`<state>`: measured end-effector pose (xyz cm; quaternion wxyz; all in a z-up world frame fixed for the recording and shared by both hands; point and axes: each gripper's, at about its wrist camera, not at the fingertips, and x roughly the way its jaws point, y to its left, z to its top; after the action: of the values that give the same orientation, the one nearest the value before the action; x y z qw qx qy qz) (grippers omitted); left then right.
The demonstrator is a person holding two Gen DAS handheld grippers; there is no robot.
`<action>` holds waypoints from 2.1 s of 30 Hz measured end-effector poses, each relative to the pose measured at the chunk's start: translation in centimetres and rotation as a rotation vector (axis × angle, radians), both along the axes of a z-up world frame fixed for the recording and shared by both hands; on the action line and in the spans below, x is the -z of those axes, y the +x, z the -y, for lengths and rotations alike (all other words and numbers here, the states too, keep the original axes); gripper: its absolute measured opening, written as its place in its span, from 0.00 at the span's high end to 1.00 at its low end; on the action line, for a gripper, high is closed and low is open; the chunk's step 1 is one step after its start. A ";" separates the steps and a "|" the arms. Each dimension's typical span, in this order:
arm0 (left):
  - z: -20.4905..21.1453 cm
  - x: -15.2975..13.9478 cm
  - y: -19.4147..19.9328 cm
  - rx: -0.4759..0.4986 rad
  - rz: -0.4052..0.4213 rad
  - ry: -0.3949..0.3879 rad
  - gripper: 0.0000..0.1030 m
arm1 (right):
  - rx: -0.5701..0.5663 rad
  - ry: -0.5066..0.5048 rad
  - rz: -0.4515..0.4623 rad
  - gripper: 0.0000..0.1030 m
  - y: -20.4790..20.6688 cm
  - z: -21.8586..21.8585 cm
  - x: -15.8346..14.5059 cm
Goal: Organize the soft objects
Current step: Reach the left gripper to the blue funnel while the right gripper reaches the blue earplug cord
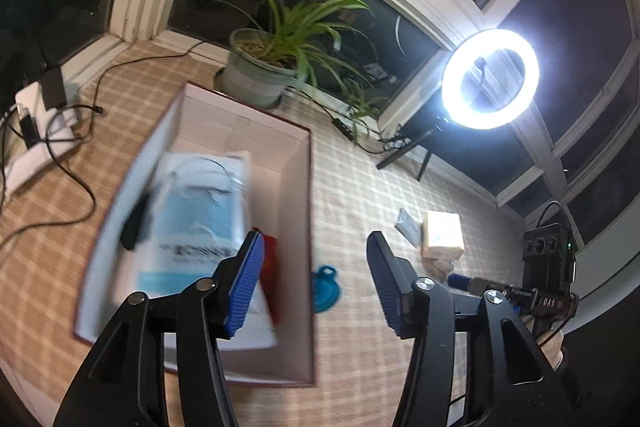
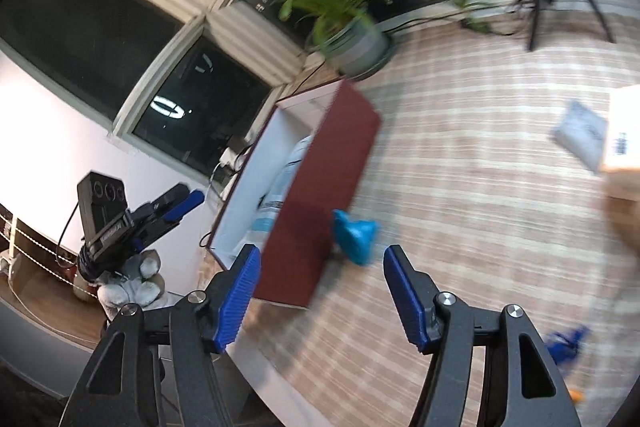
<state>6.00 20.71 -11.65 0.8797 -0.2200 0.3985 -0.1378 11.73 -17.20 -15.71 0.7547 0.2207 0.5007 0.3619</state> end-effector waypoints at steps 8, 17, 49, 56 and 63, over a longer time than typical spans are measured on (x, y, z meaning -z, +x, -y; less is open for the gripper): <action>6.5 2.1 -2.2 0.003 -0.007 -0.008 0.43 | 0.056 -0.147 0.051 0.41 -1.5 8.8 0.9; 12.6 5.9 -4.9 -0.024 -0.038 0.026 0.43 | 0.046 -0.308 0.082 0.41 -3.3 12.2 4.0; 15.9 13.3 1.1 -0.264 -0.051 0.290 0.44 | -0.035 -0.515 0.203 0.41 -5.5 9.2 10.5; 15.9 13.6 2.0 -0.272 -0.043 0.300 0.44 | -0.061 -0.580 0.270 0.41 -6.1 8.2 11.7; 16.0 14.3 2.8 -0.269 -0.045 0.296 0.44 | -0.094 -0.640 0.347 0.41 -6.2 6.9 12.1</action>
<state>8.84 4.76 -25.92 0.9037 -0.1427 0.4011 0.0462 5.49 -24.07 -27.78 0.8418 -0.1146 0.4627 0.2532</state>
